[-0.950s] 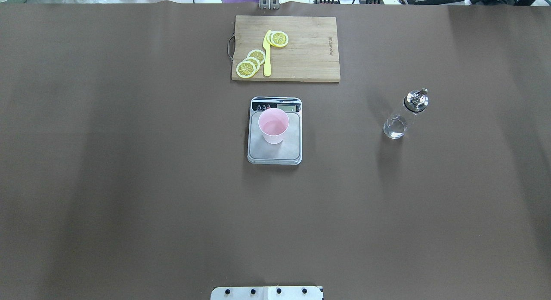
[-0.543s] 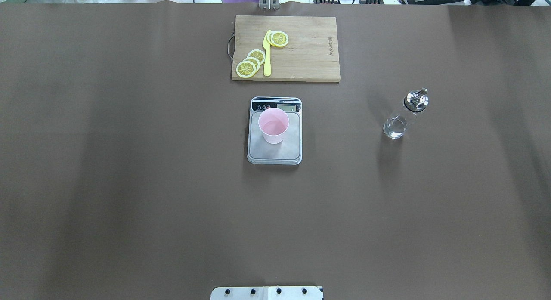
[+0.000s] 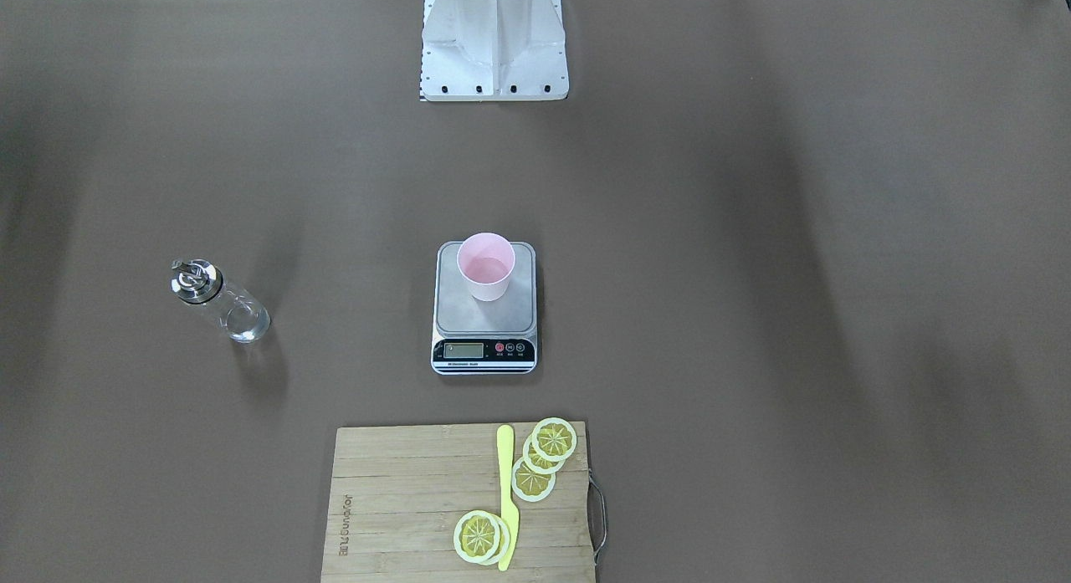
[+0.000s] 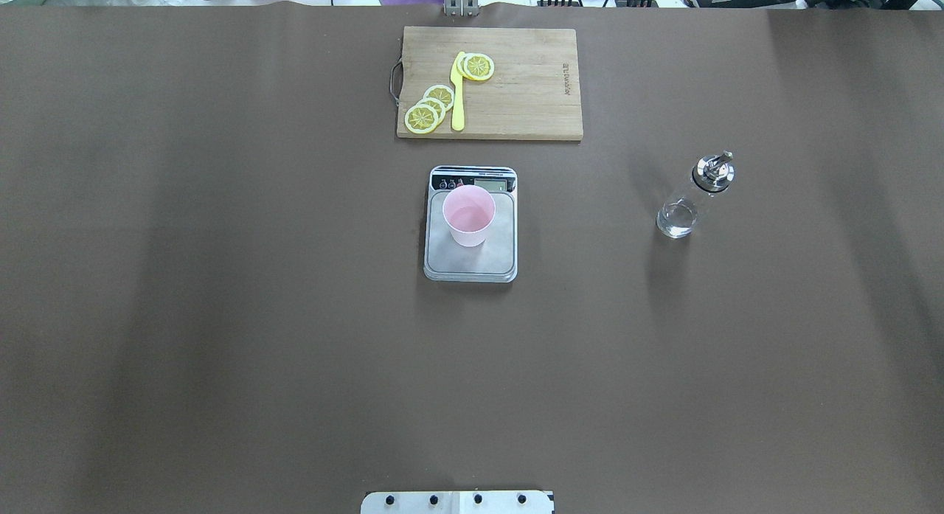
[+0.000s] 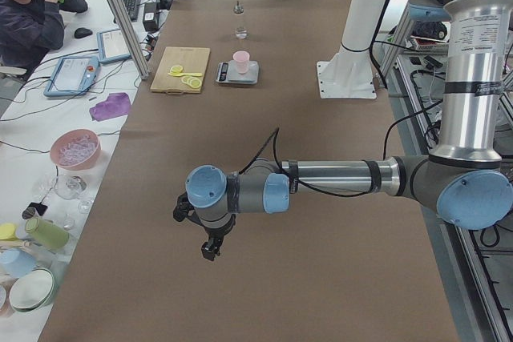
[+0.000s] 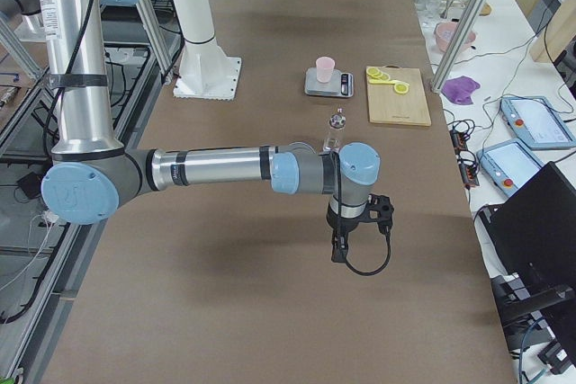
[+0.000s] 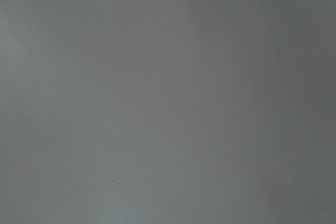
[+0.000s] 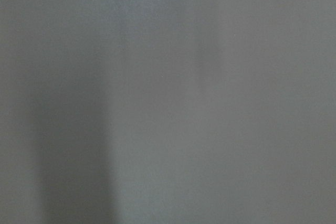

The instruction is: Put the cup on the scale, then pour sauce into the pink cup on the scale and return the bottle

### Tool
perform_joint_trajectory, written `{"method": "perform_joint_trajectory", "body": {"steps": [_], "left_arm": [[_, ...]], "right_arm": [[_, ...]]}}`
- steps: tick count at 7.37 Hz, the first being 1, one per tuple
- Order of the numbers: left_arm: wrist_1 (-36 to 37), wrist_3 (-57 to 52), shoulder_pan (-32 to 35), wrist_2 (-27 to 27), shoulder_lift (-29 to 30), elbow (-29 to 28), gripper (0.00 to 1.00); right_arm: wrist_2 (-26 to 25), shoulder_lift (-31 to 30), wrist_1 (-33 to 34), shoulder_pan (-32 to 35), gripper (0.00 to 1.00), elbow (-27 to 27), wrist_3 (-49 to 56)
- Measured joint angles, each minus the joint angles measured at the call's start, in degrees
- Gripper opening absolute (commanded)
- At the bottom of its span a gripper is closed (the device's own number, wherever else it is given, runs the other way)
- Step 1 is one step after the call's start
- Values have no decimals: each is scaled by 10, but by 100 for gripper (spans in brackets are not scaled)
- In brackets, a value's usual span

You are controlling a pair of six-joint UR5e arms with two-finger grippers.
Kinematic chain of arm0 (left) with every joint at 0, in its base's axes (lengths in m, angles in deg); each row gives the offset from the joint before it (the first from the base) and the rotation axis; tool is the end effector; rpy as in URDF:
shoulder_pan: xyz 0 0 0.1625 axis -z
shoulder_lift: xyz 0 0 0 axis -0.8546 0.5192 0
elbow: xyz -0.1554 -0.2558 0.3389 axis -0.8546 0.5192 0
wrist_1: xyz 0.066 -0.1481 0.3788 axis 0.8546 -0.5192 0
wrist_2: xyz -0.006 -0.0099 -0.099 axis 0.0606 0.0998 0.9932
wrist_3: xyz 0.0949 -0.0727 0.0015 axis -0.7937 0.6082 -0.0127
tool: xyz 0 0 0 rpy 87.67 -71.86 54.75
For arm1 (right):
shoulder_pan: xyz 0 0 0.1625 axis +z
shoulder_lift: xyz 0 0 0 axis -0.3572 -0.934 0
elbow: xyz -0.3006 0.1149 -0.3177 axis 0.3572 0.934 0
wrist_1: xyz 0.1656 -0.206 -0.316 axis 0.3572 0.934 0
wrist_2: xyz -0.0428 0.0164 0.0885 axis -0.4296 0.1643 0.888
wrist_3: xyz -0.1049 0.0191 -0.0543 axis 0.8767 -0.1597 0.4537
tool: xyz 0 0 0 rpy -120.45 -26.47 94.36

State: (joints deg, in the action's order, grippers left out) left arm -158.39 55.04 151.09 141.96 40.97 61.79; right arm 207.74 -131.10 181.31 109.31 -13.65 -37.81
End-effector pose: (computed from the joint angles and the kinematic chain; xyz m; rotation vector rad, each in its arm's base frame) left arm -0.0676 -0.4802 0.7082 0.1448 0.7897 0.3339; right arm 0.0465 -0.5123 0.6547 -0.0490 -0.6474 0.0301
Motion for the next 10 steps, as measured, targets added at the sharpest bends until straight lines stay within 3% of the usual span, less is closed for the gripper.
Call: {"method": "perform_joint_trajectory", "body": {"steps": [2, 10], "left_arm": [[12, 29, 0, -2, 2, 18, 98], [41, 35, 24, -9, 6, 41, 98]], "right_arm": [[-6, -5, 76, 4, 100, -43, 7], [-3, -24, 79, 0, 100, -46, 3]]}}
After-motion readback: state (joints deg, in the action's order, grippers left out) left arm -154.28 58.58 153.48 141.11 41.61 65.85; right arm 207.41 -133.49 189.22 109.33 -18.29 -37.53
